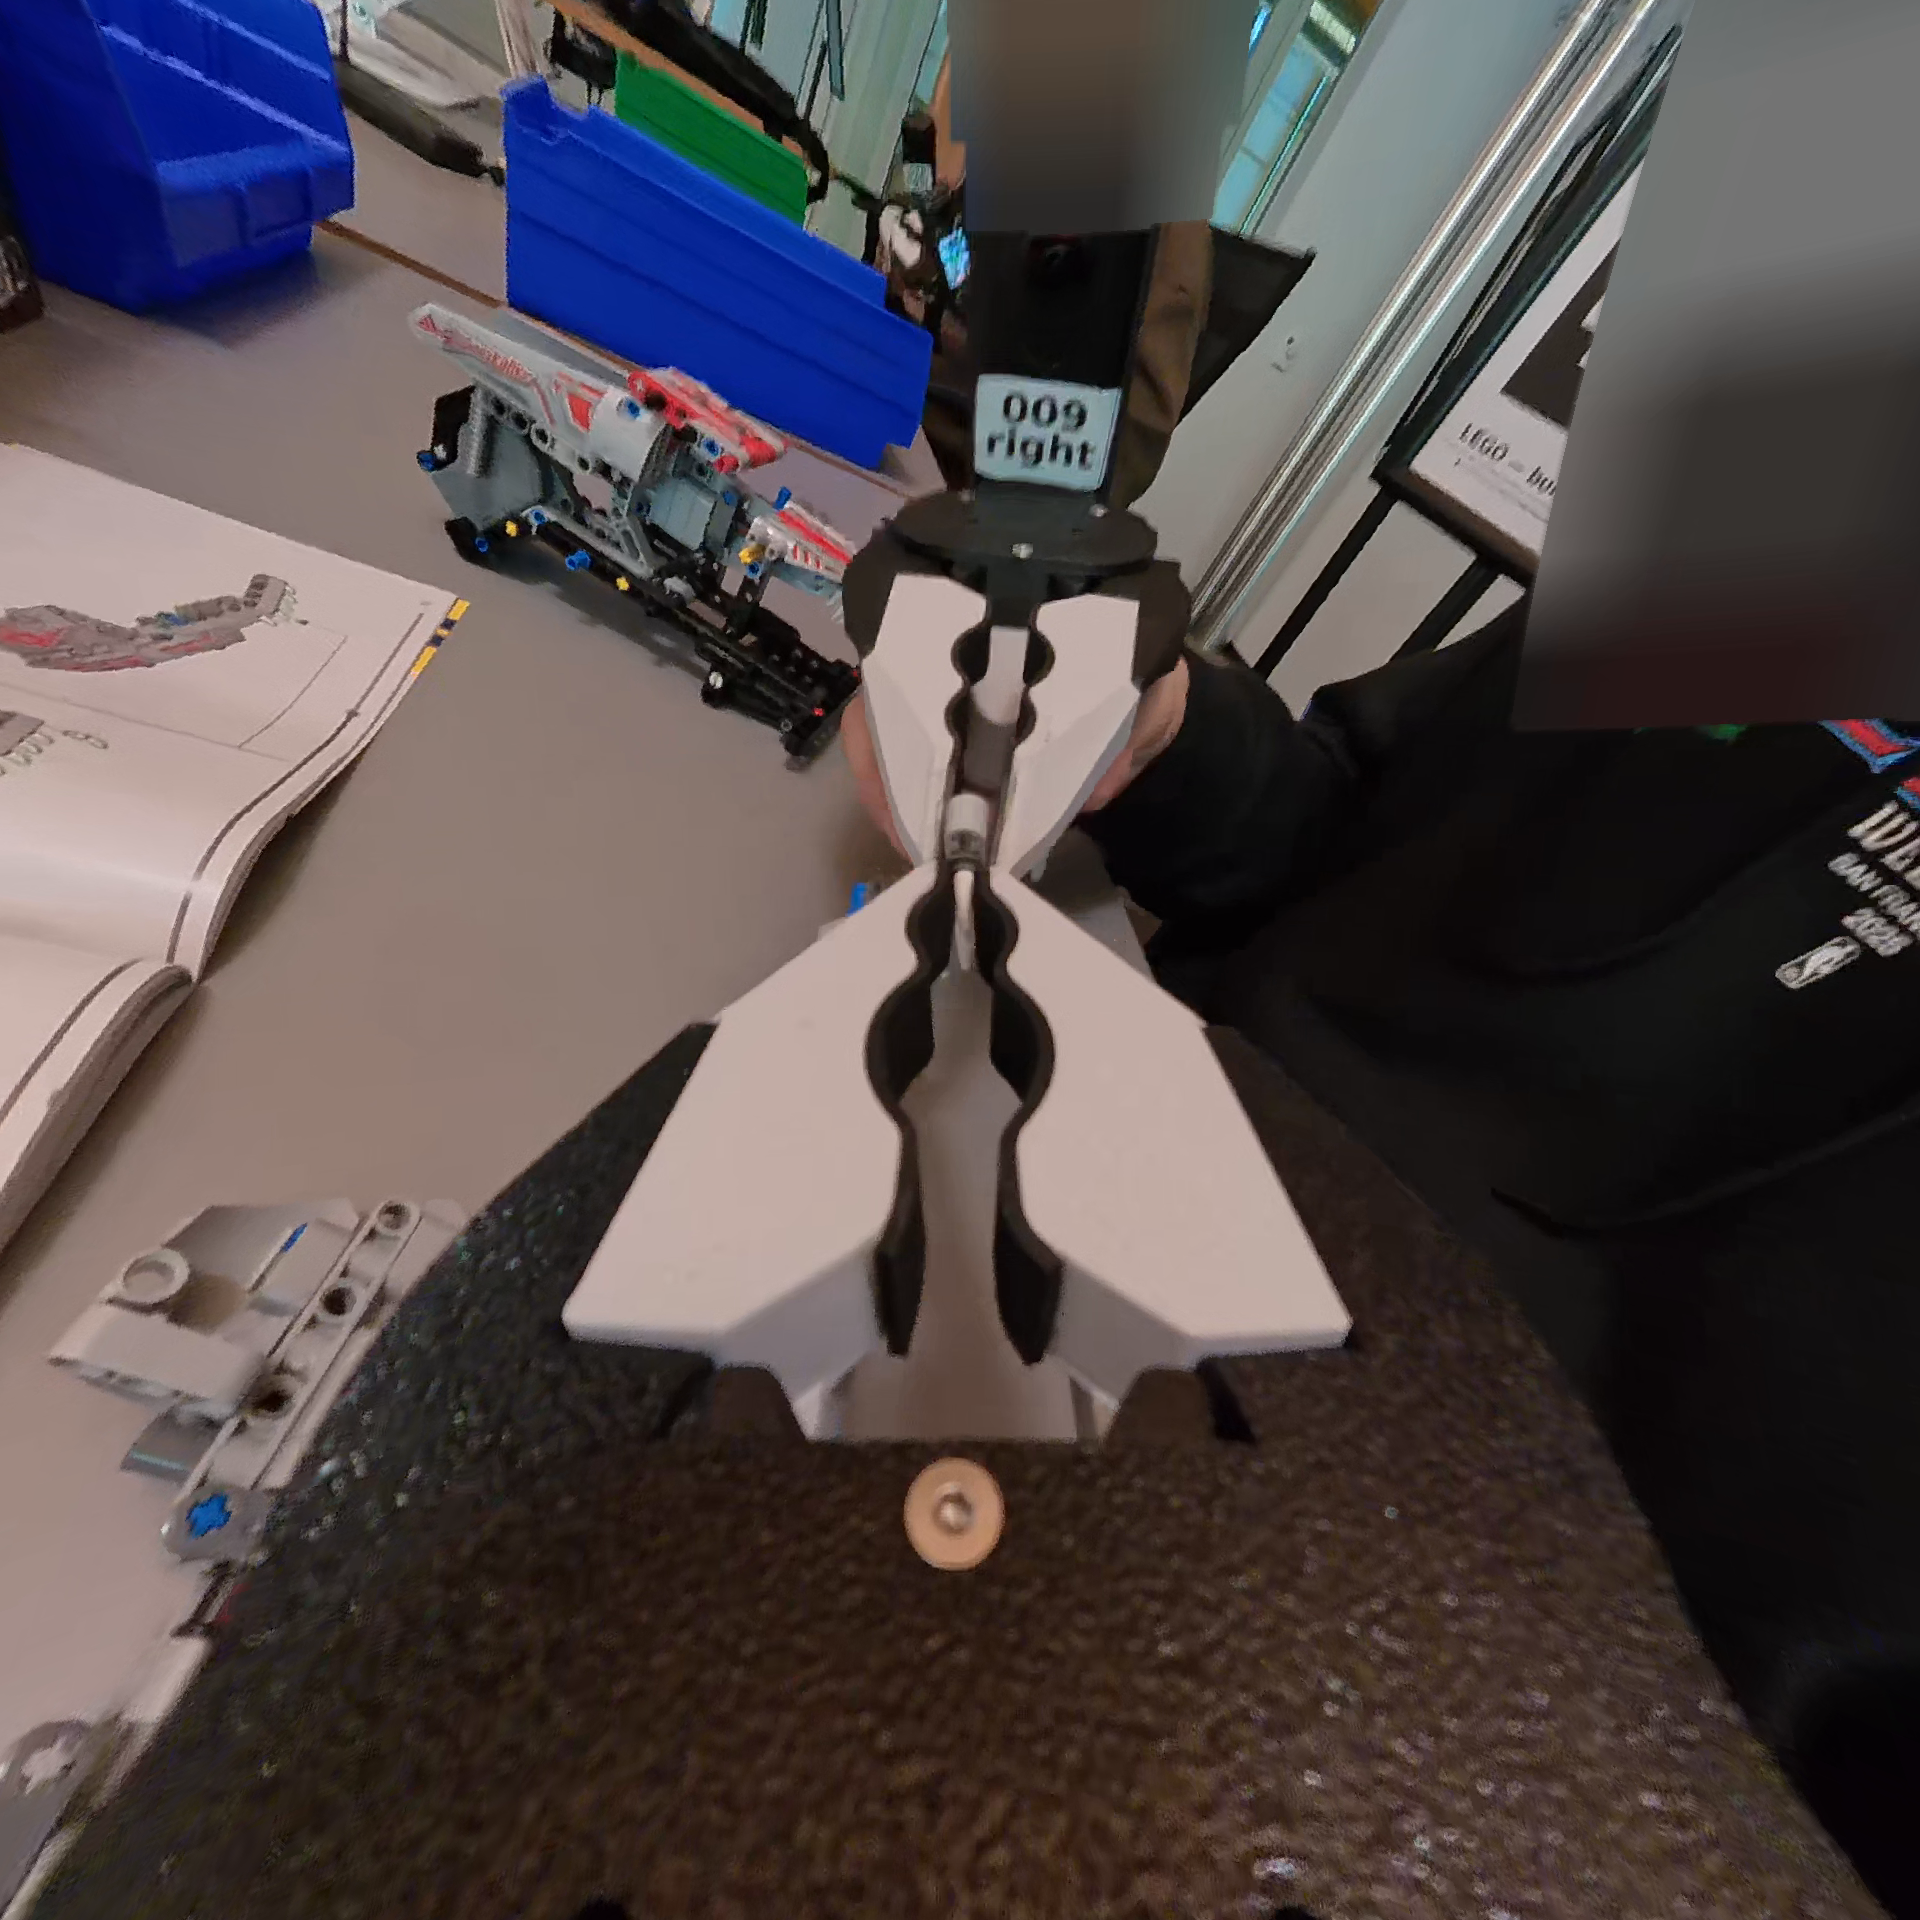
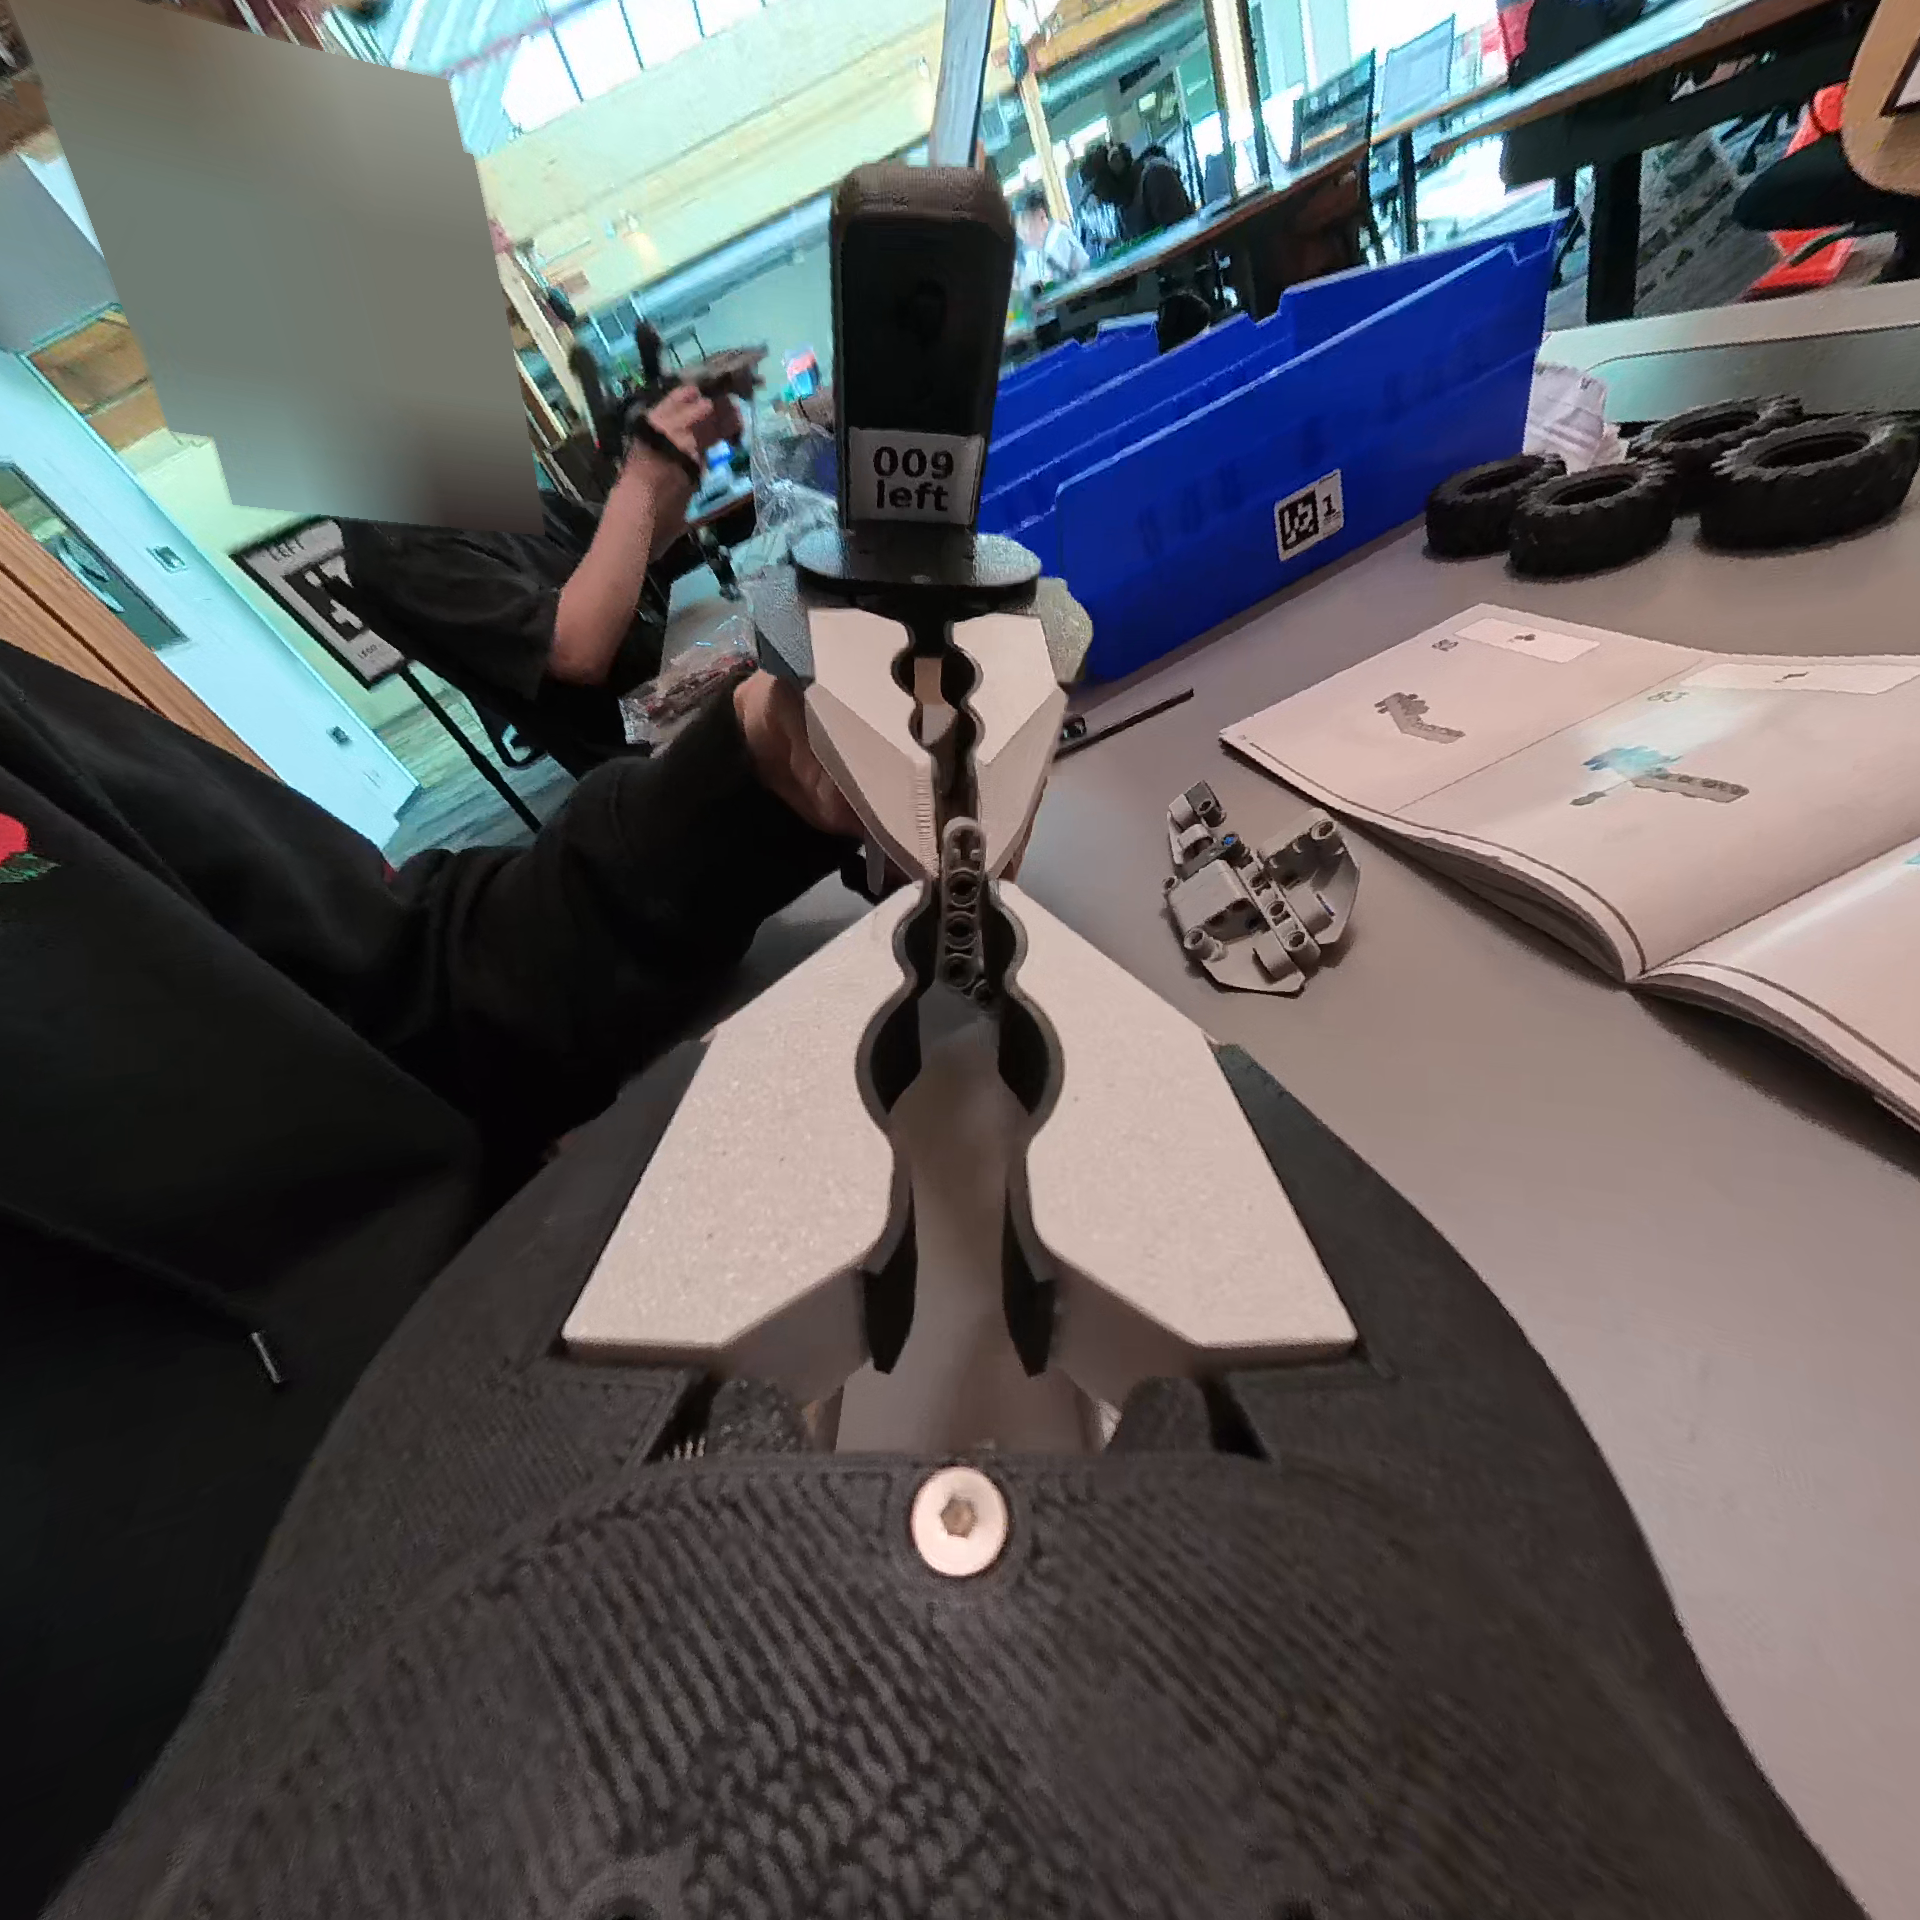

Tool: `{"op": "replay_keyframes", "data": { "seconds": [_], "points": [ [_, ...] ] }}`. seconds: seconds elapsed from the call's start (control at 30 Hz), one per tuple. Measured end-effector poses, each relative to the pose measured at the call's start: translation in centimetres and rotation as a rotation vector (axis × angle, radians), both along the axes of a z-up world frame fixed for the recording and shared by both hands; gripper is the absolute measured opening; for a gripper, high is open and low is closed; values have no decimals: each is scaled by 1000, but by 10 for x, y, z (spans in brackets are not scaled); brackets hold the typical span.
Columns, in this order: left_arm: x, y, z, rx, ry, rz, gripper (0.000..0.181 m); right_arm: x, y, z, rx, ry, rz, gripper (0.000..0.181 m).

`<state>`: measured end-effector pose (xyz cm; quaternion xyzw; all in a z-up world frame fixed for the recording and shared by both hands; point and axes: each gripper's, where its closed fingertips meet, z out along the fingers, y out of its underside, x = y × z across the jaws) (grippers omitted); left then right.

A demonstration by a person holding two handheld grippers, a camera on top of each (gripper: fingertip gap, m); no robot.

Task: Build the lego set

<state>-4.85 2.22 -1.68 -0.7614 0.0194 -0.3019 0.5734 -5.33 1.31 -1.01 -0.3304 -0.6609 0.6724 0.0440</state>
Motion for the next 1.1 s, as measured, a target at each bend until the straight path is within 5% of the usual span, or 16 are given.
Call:
{"op": "replay_keyframes", "data": {
  "seconds": [0.9,1.1],
  "points": [
    [3,-3,-20,-61,190,148,0,4,-1,-21,52,-26,87,6],
    [2,-6,-24,-75,256,170,0,5,-5,-28,205,57,72,6]
  ]
}}
